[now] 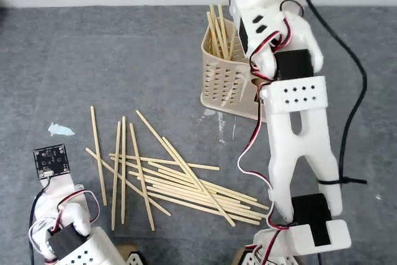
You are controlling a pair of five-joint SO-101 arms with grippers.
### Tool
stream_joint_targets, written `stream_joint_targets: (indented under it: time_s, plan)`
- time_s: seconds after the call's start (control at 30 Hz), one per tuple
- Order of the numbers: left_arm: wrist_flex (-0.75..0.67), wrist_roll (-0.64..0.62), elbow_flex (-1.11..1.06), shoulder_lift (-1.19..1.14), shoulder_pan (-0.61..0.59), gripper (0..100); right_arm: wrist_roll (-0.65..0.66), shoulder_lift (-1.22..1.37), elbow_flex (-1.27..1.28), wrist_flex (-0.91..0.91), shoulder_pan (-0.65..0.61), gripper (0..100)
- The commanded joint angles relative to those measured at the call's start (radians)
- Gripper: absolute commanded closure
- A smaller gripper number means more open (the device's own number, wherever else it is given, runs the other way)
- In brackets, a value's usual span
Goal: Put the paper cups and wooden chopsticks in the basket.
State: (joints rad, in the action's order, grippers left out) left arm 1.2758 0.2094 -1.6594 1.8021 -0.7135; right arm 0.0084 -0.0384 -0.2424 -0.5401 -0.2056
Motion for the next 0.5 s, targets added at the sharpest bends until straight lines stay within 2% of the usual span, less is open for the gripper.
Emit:
stream_joint_targets:
  time_s: [0.0,0.47]
  plan:
    - [-0.021,-0.008,0.005,0.015,0.002,98,-0.002,-0.008,0.064,0.056,0.007,99.1]
    - [-0.021,-0.008,0.005,0.015,0.002,98,-0.002,-0.154,0.459,0.067,-0.022,99.1]
